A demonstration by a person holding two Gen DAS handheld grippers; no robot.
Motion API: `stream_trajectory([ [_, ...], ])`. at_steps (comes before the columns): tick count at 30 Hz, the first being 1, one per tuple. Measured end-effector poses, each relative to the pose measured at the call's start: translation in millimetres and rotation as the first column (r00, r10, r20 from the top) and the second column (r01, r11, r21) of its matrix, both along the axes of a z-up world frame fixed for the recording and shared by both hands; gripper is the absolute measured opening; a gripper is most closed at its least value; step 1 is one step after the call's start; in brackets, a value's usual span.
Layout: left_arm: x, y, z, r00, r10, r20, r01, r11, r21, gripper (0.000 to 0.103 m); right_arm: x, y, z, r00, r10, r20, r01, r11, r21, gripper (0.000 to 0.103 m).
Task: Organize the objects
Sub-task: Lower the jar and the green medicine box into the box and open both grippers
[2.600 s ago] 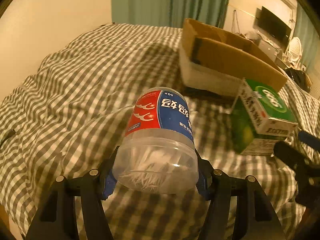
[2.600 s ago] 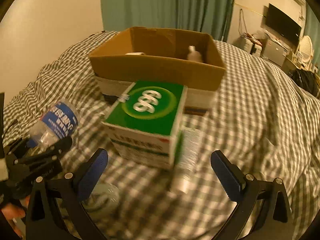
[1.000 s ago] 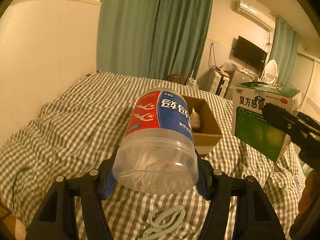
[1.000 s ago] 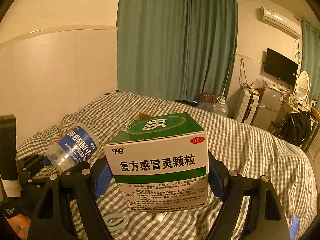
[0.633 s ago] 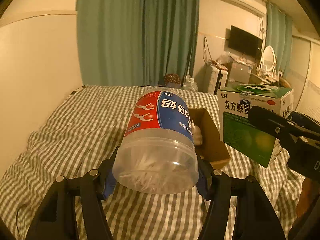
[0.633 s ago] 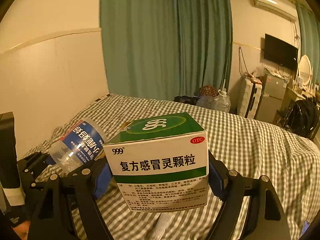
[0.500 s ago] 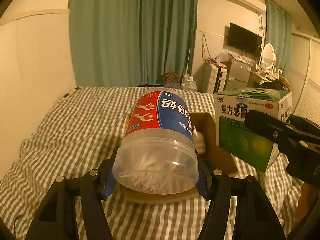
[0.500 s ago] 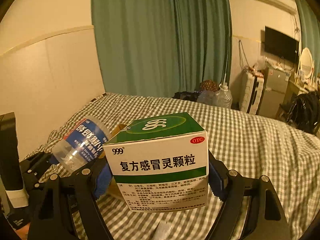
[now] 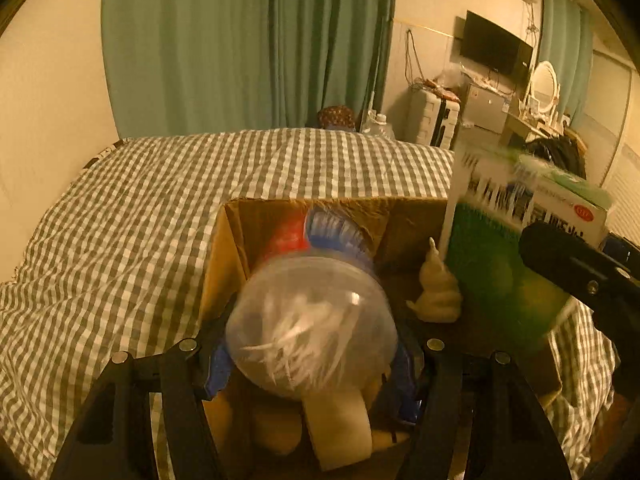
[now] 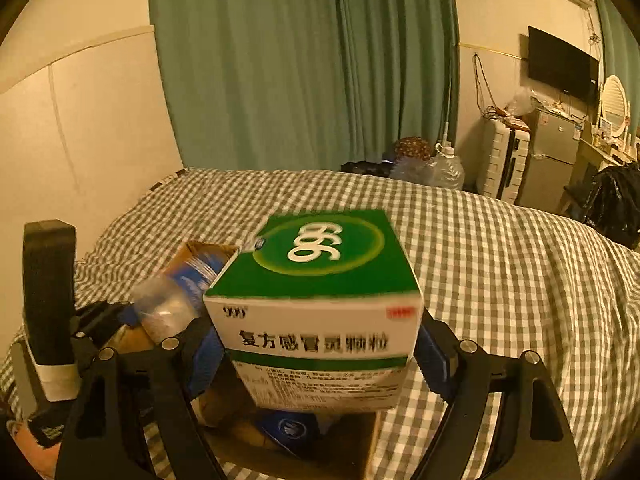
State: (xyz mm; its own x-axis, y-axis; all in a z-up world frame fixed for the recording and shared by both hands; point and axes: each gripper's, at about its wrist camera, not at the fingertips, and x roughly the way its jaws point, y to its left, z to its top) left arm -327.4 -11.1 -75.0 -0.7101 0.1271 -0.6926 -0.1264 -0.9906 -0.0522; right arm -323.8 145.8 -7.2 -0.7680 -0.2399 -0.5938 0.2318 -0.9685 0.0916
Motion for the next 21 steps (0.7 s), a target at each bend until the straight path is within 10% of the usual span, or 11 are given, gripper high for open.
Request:
stream_trajectory([
  [21,152.1,-21.3,124.2,0.989,0.092,-0.112,-0.094,0.996,-0.013,0.098,161.2,24.4,129.2,0.989,0.01,-0.149,-0.007,1.0,0.022,0.093],
])
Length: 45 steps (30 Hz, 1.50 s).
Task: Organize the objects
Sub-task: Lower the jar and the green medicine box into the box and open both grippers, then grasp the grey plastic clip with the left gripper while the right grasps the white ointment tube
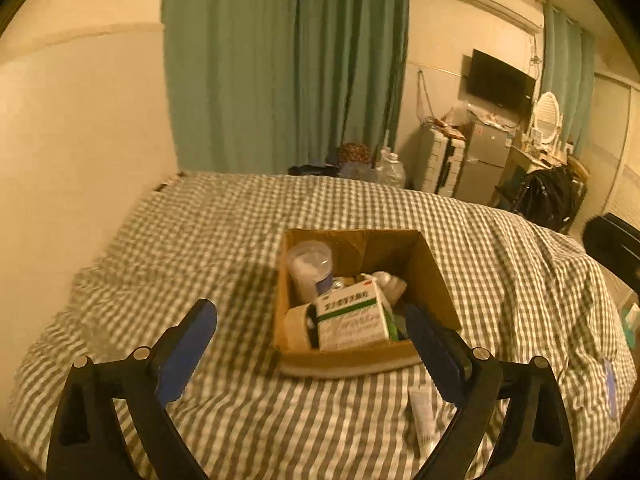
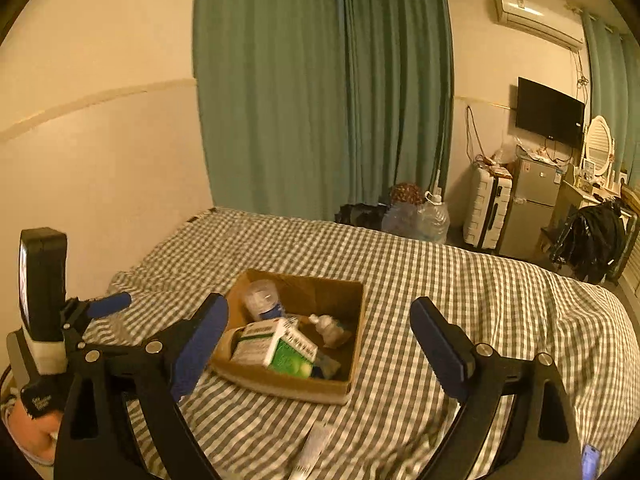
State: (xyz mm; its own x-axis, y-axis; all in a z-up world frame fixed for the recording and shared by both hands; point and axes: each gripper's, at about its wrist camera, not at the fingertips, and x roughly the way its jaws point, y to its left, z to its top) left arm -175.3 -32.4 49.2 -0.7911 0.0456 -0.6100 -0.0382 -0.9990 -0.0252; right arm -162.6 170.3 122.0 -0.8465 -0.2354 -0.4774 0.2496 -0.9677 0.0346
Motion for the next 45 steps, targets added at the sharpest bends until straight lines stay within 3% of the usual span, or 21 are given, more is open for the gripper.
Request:
stream_trajectory([
  [5,49.9,-5.4,17.7,0.998,0.041,-0.056,-0.04,0.999,0.009,0.103,52.0,-2.5,5.0,0.999,0.044,-0.016,-0.044,0.999,0.013,0.094],
  [10,87.6,-4.9,10.8,0.994,0.082,-0.072,-0.082,0.997,0.007,0.103,90.4,-0.8,-11.4,0.996,0.086,-0.012,-0.085,0.996,0.037,0.094],
  [14,104.2,-3.2,-14.1,0.987,0.149,-0.054,-0.149,0.989,-0.001,0.103,99.6,9.3,-37.7,0.997,0.074,0.023,-0.074,0.997,0.014,0.094],
  [23,109.1,-3.0,-110.9,0.977,0.207,0.048,-0.207,0.978,-0.007,0.103,90.1,17.8,-148.8,0.982,-0.012,0.187,0.003,0.999,0.049,0.094],
  [28,112.1,5.7,-160.4,0.977,0.169,0.13,-0.17,0.985,-0.004,0.103,71.0,27.1,-199.3,0.954,-0.057,0.293,0.052,0.998,0.026,0.094],
  [31,114.9,20.0,-193.8,0.978,0.1,0.184,-0.099,0.995,-0.014,0.103,64.0,29.8,-213.9,0.944,-0.072,0.322,0.069,0.997,0.019,0.094],
  [34,114.1,41.1,-229.0,0.961,0.034,0.273,-0.015,0.997,-0.071,0.102,60.3,28.0,-219.9,0.941,-0.079,0.33,0.073,0.997,0.029,0.094],
  [36,112.3,43.7,-230.6,0.964,0.023,0.266,-0.004,0.998,-0.071,0.102,59.2,24.7,-223.7,0.94,-0.088,0.329,0.075,0.996,0.053,0.094],
  [39,106.6,35.0,-227.3,0.965,0.006,0.264,-0.007,1.0,0.002,0.098,57.4,21.3,-229.4,0.937,-0.089,0.337,0.07,0.995,0.069,0.094],
  [41,103.6,29.4,-227.6,0.963,-0.022,0.269,0.008,0.998,0.055,0.077,55.6,18.3,-232.6,0.935,-0.09,0.342,0.067,0.995,0.079,0.094],
  [45,105.8,26.7,-222.7,0.965,-0.061,0.256,0.04,0.995,0.086,0.073,54.8,14.7,-233.7,0.937,-0.093,0.337,0.067,0.994,0.088,0.094],
])
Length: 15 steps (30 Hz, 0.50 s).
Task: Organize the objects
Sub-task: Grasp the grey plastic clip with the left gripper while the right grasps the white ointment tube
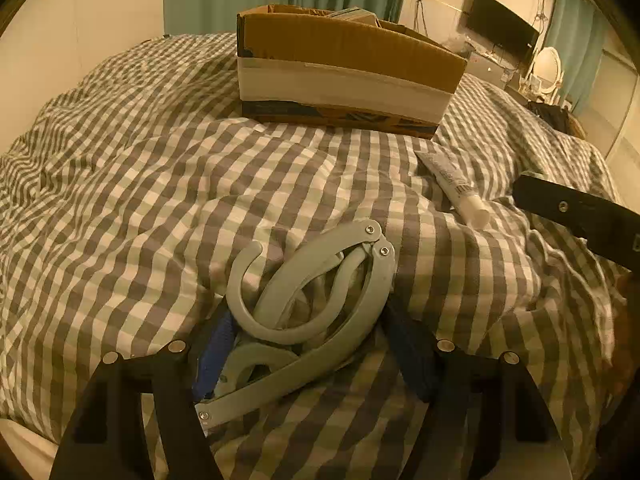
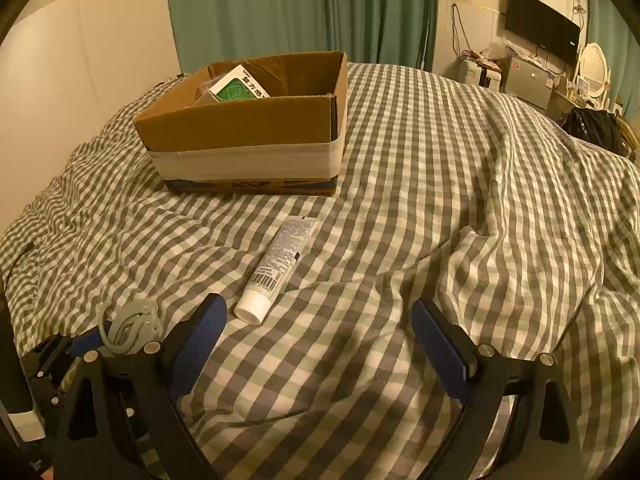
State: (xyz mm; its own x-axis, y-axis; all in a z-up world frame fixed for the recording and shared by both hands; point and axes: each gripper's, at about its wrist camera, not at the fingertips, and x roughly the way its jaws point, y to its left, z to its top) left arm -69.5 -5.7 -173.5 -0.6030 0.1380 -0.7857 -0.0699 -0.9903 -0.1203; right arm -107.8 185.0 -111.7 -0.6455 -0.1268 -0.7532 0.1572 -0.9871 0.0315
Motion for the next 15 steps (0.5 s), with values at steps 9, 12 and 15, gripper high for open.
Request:
stream_trajectory([
  [9,-4.0,-28.7,26.8,0.999,0.042,-0.029,-0.041,0.998,0.037,0.072,-24.3,-21.1,-7.5,1.0,0.016,0.018,-0.016,1.0,0.014,0.094],
  [12,-7.9,-35.9,32.2,0.998,0.053,-0.033,-0.053,0.998,0.016,0.072,-40.6,-30.4,-19.3,0.998,0.008,0.055,-0.008,1.0,-0.004,0.084],
  [15,-11.6,-37.7,28.0,0.999,0.053,-0.014,-0.053,0.999,-0.006,0.072,-55.5,-33.3,-28.5,0.995,0.005,0.098,0.0,0.999,-0.051,0.069],
])
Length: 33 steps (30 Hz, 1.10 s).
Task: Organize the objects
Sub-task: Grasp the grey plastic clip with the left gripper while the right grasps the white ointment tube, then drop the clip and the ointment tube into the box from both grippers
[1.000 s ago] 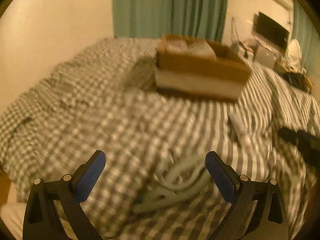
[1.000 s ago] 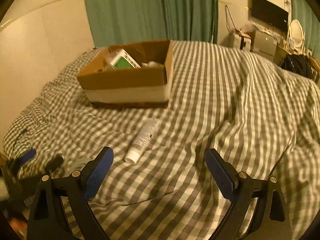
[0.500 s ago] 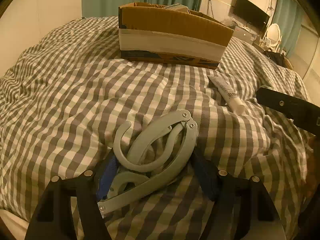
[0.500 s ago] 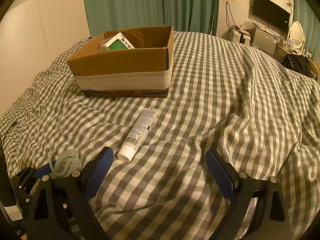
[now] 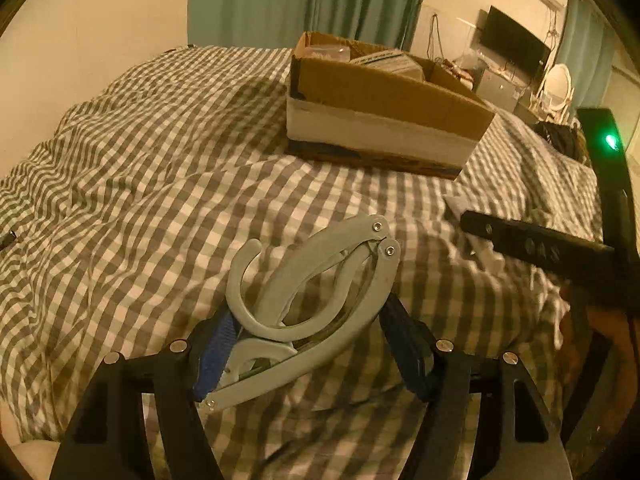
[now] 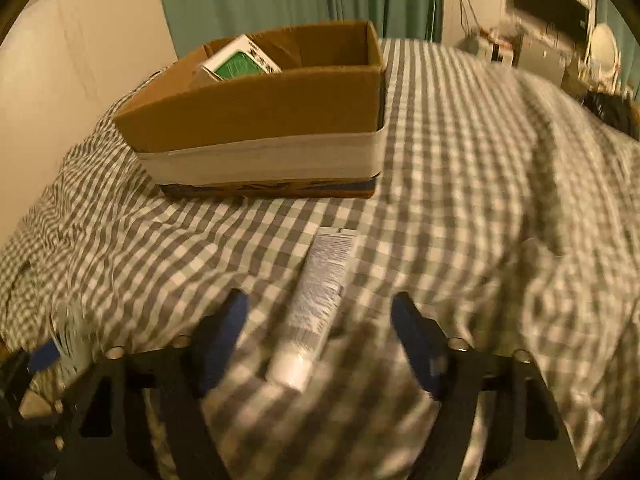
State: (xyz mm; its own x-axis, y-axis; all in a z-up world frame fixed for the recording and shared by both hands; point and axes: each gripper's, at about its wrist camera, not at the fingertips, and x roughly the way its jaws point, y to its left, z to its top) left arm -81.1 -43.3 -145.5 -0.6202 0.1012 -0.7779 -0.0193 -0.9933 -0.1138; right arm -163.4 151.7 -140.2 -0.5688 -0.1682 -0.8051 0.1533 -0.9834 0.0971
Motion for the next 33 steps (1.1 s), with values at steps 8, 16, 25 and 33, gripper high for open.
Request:
stream_trajectory([
  [8,-4.7,-1.0,-15.3,0.999,-0.008,0.031,0.009,1.0,-0.024,0.071,-3.3,-9.2,-19.0,0.998,0.038,0.044,-0.039,0.999,0.025,0.023],
  [16,8.0,4.3,0.9,1.0,-0.03,-0.008,0.03,1.0,-0.002,0.07,20.2,-8.6,13.2,0.997,0.073,-0.028,-0.072,0.997,0.028,0.023],
  [25,26.7,11.3,44.9,0.994,-0.035,-0.102,0.037,0.999,0.018,0.069,51.2,-8.4,70.8,0.986,0.101,-0.132,-0.103,0.995,-0.007,0.023],
  [33,15.3,10.7,98.3,0.982,-0.031,-0.187,0.039,0.998,0.042,0.069,65.3,-12.5,114.3,0.968,0.138,-0.21,-0.138,0.99,0.017,0.023],
])
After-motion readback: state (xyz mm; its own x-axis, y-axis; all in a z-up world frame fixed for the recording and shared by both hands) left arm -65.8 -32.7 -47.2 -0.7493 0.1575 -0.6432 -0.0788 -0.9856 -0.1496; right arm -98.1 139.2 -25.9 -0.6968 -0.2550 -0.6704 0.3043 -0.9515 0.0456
